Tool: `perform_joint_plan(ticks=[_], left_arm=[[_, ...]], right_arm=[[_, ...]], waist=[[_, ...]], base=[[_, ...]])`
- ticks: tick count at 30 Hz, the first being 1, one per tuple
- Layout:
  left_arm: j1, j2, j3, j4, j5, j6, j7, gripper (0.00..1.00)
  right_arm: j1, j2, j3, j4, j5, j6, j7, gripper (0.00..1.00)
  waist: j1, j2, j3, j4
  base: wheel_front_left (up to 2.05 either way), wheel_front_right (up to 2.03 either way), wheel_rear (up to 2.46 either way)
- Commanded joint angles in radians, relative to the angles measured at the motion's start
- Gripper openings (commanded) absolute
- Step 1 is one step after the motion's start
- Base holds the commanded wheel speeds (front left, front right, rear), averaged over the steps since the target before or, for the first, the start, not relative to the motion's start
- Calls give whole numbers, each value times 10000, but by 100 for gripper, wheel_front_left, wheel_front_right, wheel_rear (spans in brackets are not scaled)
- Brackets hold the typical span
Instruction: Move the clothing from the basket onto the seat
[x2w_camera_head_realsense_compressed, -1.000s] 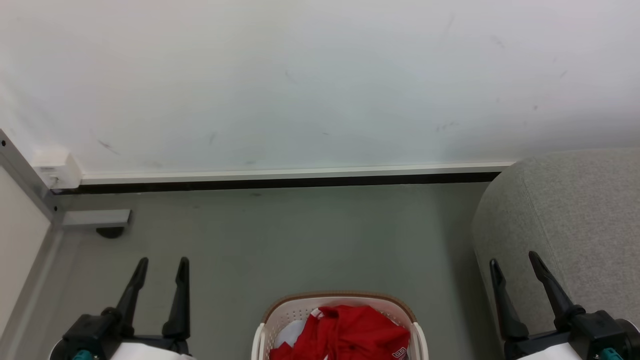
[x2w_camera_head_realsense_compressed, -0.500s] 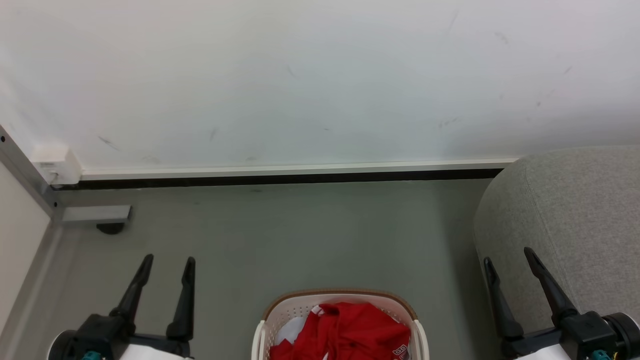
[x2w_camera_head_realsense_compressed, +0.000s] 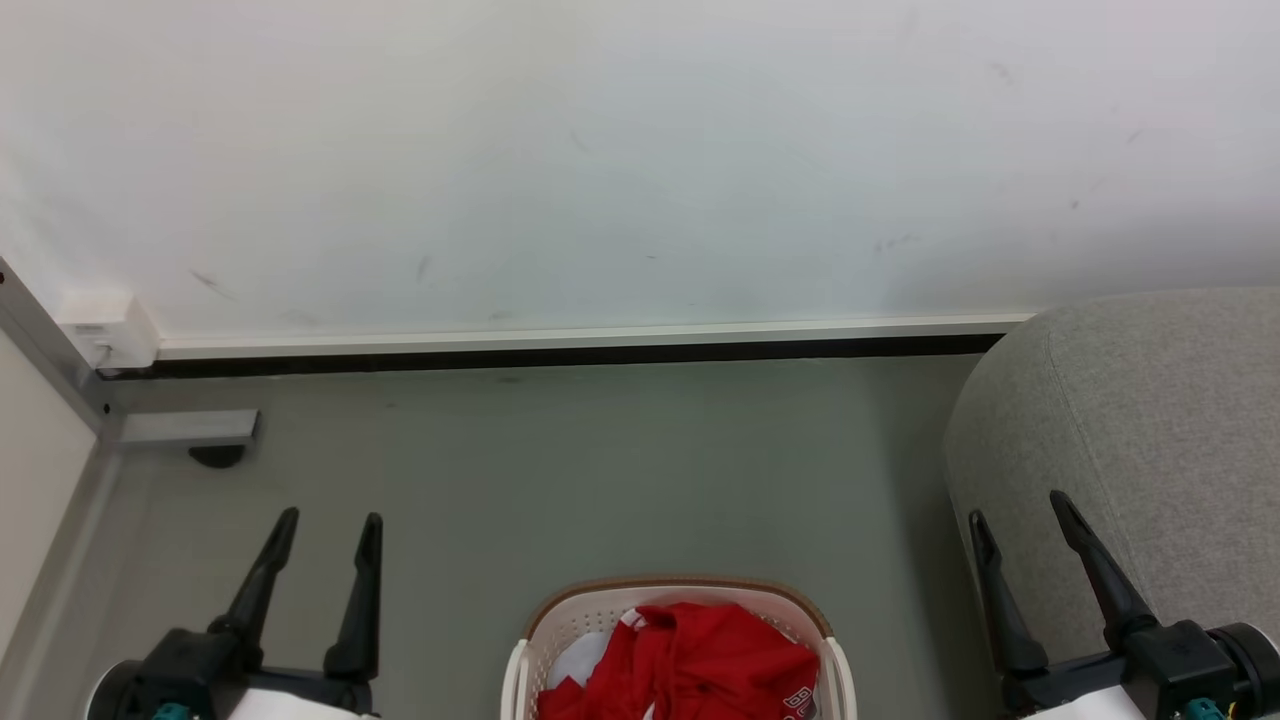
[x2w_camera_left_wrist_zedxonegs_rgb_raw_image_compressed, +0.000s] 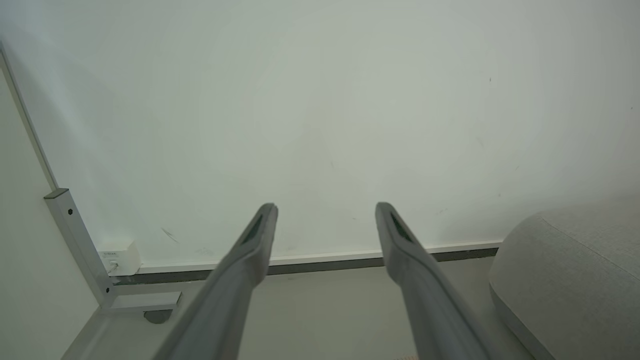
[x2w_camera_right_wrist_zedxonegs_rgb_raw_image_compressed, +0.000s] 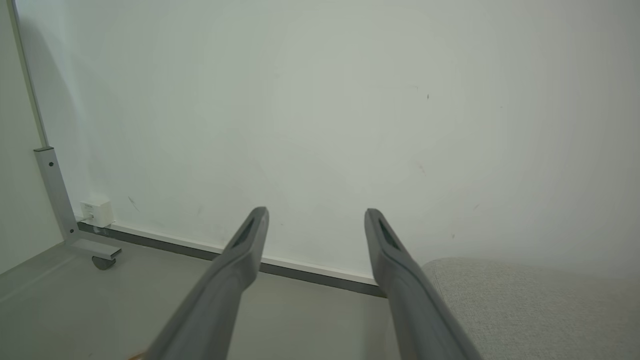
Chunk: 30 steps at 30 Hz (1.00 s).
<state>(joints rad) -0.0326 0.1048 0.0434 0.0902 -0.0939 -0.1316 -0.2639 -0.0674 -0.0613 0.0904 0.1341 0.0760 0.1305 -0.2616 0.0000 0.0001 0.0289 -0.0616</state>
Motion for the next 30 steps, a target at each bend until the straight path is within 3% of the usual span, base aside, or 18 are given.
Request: perform_joint_plan(ticks=[1, 16, 30], left_arm=[[22, -11, 55, -3, -145, 14, -9, 100], [-211, -158, 337, 116, -657, 13, -9, 100], [-1288, 294, -153, 313, -1122, 13, -9, 100]], right_arm=[[-77, 15, -27, -31, 94, 4, -29, 100], [-248, 94, -155, -373, 404, 4, -25, 100], [-838, 118, -518, -1242, 1172, 4, -25, 100]], waist=[[0, -1, 9, -10], [0, -1, 423, -343], [0, -1, 2073, -748]], base=[[0, 0, 0], [0, 0, 0], [0, 0, 0]])
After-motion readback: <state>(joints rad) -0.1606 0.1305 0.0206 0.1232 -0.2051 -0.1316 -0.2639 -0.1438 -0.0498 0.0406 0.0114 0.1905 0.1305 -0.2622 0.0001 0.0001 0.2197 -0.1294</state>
